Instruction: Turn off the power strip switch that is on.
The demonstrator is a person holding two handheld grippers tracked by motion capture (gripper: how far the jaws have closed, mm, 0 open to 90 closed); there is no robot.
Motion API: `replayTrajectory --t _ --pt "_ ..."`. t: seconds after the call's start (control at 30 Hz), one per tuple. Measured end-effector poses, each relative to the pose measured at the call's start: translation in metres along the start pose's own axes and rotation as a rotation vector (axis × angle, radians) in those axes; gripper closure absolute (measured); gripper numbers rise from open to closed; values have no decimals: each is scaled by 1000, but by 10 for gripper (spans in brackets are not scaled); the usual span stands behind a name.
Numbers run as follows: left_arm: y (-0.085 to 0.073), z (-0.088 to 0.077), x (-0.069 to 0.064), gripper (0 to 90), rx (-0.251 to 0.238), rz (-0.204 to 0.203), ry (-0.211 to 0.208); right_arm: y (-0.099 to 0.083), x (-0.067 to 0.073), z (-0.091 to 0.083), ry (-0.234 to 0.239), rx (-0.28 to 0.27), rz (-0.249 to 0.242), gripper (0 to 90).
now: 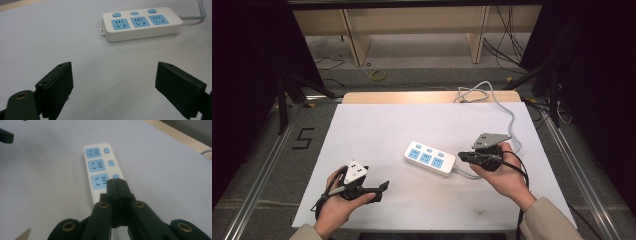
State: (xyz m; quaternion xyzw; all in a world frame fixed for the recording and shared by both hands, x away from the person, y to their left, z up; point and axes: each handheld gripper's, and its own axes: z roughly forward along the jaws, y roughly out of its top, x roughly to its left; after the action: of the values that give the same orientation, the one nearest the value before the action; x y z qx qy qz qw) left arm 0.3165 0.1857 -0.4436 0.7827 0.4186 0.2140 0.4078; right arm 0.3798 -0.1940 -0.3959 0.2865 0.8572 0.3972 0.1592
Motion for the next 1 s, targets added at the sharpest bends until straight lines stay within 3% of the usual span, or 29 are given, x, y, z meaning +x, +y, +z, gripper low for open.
replayTrajectory --t 1.0 --pt "0 1 -1 144 1 4 -6 34 2 42 21 48 -15 900"
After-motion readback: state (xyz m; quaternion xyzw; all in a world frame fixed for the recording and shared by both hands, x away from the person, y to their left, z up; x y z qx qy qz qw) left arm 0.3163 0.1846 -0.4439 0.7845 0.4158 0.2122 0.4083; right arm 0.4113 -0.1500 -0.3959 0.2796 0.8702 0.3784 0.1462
